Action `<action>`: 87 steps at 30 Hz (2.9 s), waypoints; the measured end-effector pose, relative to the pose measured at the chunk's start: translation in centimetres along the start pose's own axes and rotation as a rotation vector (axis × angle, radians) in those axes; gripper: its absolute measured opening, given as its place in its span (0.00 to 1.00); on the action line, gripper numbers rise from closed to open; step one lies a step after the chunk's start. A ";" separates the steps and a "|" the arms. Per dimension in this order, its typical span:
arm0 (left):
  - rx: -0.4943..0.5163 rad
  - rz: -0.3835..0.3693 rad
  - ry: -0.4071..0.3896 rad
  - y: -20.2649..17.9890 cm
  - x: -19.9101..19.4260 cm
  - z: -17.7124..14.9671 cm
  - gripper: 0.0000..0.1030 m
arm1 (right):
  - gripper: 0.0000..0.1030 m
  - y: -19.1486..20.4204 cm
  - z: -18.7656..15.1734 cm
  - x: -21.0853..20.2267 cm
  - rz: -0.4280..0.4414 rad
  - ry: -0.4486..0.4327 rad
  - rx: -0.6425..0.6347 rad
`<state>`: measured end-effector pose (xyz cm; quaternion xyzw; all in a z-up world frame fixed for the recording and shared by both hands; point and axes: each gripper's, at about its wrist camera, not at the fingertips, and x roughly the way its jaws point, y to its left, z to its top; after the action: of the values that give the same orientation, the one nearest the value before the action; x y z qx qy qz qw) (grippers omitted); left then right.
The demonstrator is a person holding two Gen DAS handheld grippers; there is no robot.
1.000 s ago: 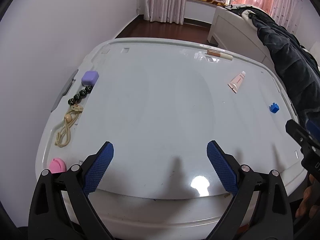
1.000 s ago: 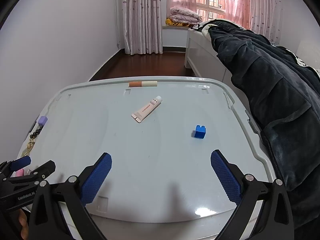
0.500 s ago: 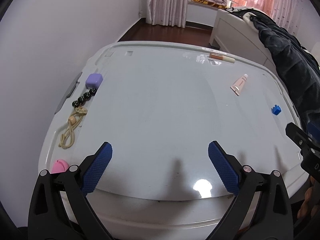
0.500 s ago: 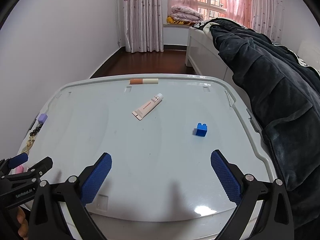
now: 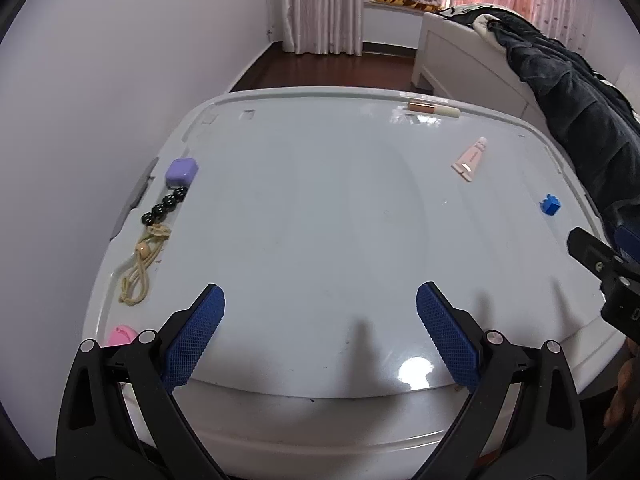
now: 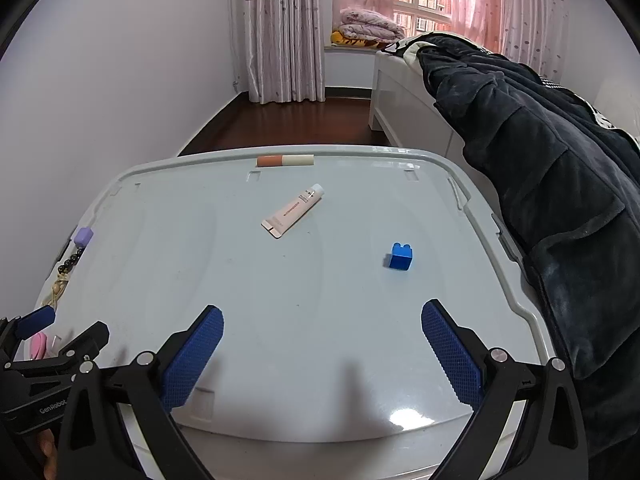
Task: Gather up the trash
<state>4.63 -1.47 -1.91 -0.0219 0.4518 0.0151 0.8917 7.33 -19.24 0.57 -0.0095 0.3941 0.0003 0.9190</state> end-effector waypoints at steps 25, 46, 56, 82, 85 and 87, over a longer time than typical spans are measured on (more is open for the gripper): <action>-0.010 -0.032 0.055 -0.1 0.8 -0.4 0.92 | 0.95 -0.6 0.0 0.1 -0.003 0.005 0.006; -0.013 -0.022 0.054 -0.1 0.9 -0.4 0.92 | 0.95 -0.8 0.0 0.3 -0.010 0.013 0.015; -0.010 -0.019 0.053 -0.1 0.9 -0.4 0.92 | 0.95 -0.8 0.0 0.3 -0.011 0.013 0.018; 0.002 0.067 -0.011 0.3 0.2 0.1 0.92 | 0.95 -1.1 -0.1 0.4 -0.014 0.015 0.019; -0.004 0.046 0.004 0.4 0.4 0.2 0.92 | 0.95 -1.2 -0.1 0.4 -0.014 0.015 0.020; -0.014 0.040 0.015 0.6 0.6 0.2 0.92 | 0.95 -1.2 -0.1 0.4 -0.013 0.015 0.019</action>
<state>5.18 -0.86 -2.29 -0.0193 0.4589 0.0359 0.8875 7.54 -20.41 0.21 -0.0035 0.4009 -0.0095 0.9161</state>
